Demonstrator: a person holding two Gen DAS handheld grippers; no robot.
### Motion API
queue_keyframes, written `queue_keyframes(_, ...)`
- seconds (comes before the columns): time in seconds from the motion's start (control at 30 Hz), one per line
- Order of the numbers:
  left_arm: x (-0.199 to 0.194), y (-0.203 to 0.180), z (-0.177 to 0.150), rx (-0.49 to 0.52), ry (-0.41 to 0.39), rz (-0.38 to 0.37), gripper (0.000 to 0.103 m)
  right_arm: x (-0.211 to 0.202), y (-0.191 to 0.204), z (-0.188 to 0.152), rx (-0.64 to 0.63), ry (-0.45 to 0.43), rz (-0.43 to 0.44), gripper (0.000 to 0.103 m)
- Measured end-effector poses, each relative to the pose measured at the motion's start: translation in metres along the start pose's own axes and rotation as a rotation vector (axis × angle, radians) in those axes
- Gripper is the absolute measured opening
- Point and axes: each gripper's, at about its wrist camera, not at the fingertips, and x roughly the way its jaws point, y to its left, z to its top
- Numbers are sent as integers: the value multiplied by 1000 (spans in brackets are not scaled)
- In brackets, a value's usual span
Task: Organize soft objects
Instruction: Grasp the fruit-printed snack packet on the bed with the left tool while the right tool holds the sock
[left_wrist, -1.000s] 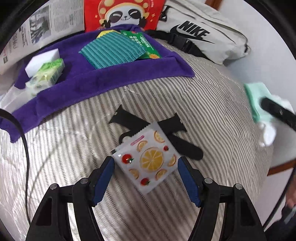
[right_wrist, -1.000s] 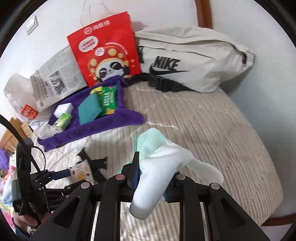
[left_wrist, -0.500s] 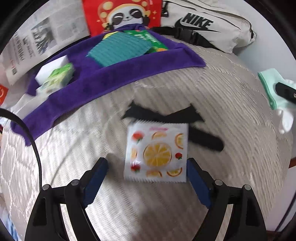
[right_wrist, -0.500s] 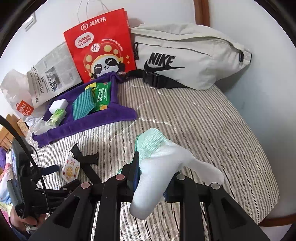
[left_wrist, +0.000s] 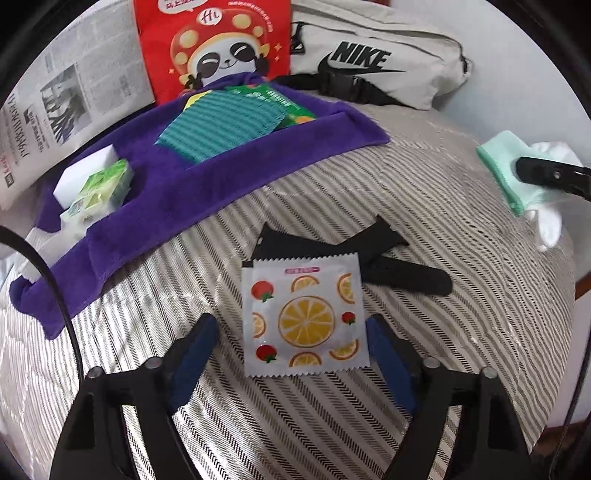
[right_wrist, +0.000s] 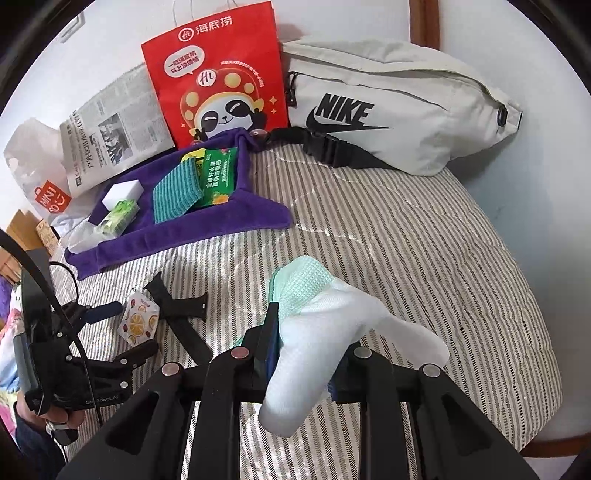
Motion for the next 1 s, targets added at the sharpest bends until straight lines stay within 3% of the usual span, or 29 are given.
queue_keyframes(0.07,-1,-4,-1,13,-20,-14,62,2,-1,1,5,4,-4,22)
queue_keyframes(0.3,-5,3,-5,-38,-47,-46,47,13,12,1,-24,30,1,22)
queue_keyframes(0.33,-6,6,-5,-54,-49,-44,34,15,14,1,-30,33,3,22)
queue_keyframes(0.47,-5,25,-5,-125,-39,-114,18,17,22,1,-49,40,7,22)
queue_keyframes(0.63,-4,21,-4,-115,-32,-101,21,21,27,1,-66,49,9,22)
queue_keyframes(0.7,-4,16,-3,-108,-27,-103,32,23,26,2,-63,53,11,23)
queue_keyframes(0.77,-2,7,0,-86,-22,-127,57,24,25,2,-60,56,9,23)
queue_keyframes(0.9,4,-16,3,2,-18,-35,66,23,17,2,-46,53,1,23)
queue_keyframes(1.0,7,-22,7,11,-26,-16,69,23,10,3,-27,54,-9,23)
